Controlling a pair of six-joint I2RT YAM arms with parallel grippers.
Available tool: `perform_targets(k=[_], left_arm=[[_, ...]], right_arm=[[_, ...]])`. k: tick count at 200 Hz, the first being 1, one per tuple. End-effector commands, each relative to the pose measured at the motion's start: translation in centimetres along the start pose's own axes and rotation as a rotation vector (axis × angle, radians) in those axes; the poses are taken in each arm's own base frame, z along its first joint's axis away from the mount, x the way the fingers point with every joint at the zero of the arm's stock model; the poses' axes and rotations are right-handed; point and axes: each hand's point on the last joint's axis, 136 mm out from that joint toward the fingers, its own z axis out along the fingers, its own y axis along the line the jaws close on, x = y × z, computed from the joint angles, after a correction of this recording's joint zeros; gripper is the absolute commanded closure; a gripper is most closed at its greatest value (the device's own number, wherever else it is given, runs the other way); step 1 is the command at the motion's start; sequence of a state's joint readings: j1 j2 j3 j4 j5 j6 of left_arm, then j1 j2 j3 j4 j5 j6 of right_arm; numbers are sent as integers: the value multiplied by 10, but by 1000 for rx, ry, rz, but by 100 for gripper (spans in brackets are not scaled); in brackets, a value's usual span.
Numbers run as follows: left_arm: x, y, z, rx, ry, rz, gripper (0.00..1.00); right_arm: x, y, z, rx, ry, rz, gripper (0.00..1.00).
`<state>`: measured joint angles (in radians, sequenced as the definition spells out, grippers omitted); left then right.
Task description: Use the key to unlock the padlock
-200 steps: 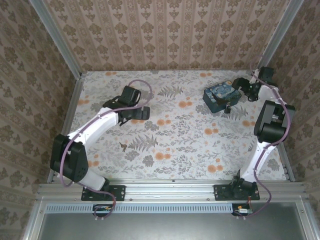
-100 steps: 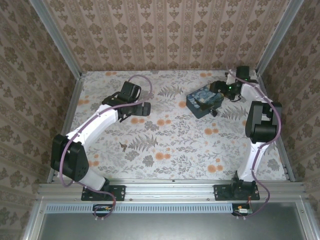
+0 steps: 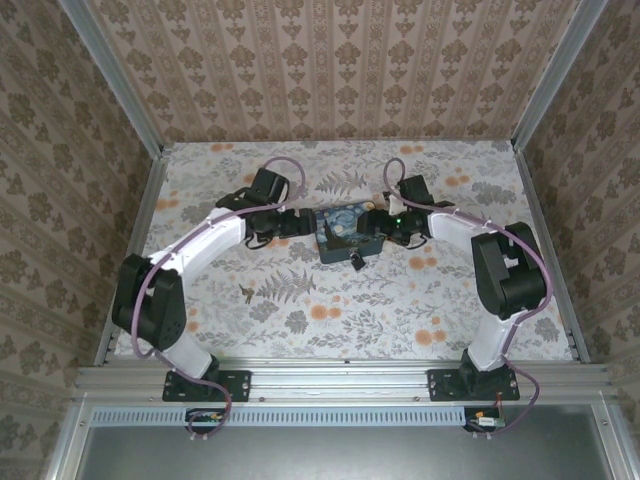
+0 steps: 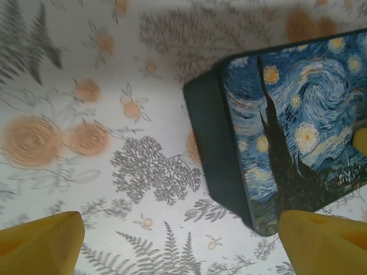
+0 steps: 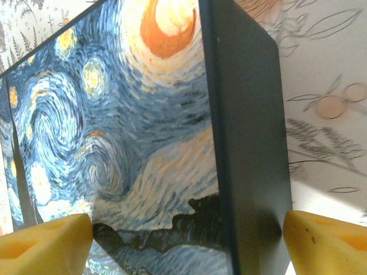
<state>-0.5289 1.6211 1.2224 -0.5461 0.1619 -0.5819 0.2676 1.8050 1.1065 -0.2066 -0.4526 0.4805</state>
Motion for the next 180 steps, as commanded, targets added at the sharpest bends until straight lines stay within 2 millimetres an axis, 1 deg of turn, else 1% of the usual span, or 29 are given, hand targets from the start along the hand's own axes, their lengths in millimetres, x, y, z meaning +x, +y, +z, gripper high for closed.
perform_targets(k=[1, 10, 19, 31, 35, 39, 49, 58, 68, 78, 80, 89, 96, 108, 120, 129, 149, 162, 180], left_arm=[[4, 4, -3, -7, 34, -83, 4], [5, 18, -9, -38, 34, -105, 4], [9, 36, -18, -104, 37, -131, 4], [21, 60, -33, -222, 58, -141, 4], [23, 76, -40, -277, 59, -165, 4], [28, 85, -46, -318, 66, -172, 4], [46, 103, -59, -414, 102, -198, 6], [67, 115, -64, -464, 141, -240, 9], [91, 125, -64, -489, 181, -290, 12], [112, 133, -63, -500, 204, -334, 16], [119, 136, -61, -509, 215, -344, 16], [131, 142, -60, -508, 214, -376, 19], [136, 145, -58, -503, 203, -399, 21], [140, 150, -54, -472, 179, -444, 27], [137, 153, -47, -422, 151, -483, 31], [130, 154, -43, -384, 127, -495, 31], [118, 156, -36, -362, 103, -508, 33], [110, 154, -30, -347, 97, -504, 37], [105, 153, -20, -344, 108, -509, 42]], right_arm=[[-20, 1, -18, 50, -99, 24, 12], [-24, -1, -27, 73, -110, 5, 10], [-28, -1, -38, 96, -115, -15, 9], [-32, 1, -52, 119, -126, -41, 8], [-34, 2, -58, 127, -135, -51, 8], [-34, 3, -63, 135, -142, -61, 7], [-34, 4, -72, 146, -155, -73, 7], [-33, 5, -79, 151, -161, -82, 8], [-30, 5, -83, 150, -161, -87, 11], [-26, 9, -83, 127, -154, -93, 14], [-25, 11, -83, 123, -153, -94, 14], [-21, 14, -82, 106, -145, -95, 17], [-18, 19, -81, 92, -141, -105, 17], [-12, 28, -79, 76, -130, -129, 18], [-8, 34, -77, 67, -119, -143, 18], [-6, 39, -75, 58, -111, -155, 18], [-4, 50, -72, 40, -103, -177, 18], [-3, 55, -70, 30, -99, -185, 18], [-2, 61, -66, 20, -94, -197, 18]])
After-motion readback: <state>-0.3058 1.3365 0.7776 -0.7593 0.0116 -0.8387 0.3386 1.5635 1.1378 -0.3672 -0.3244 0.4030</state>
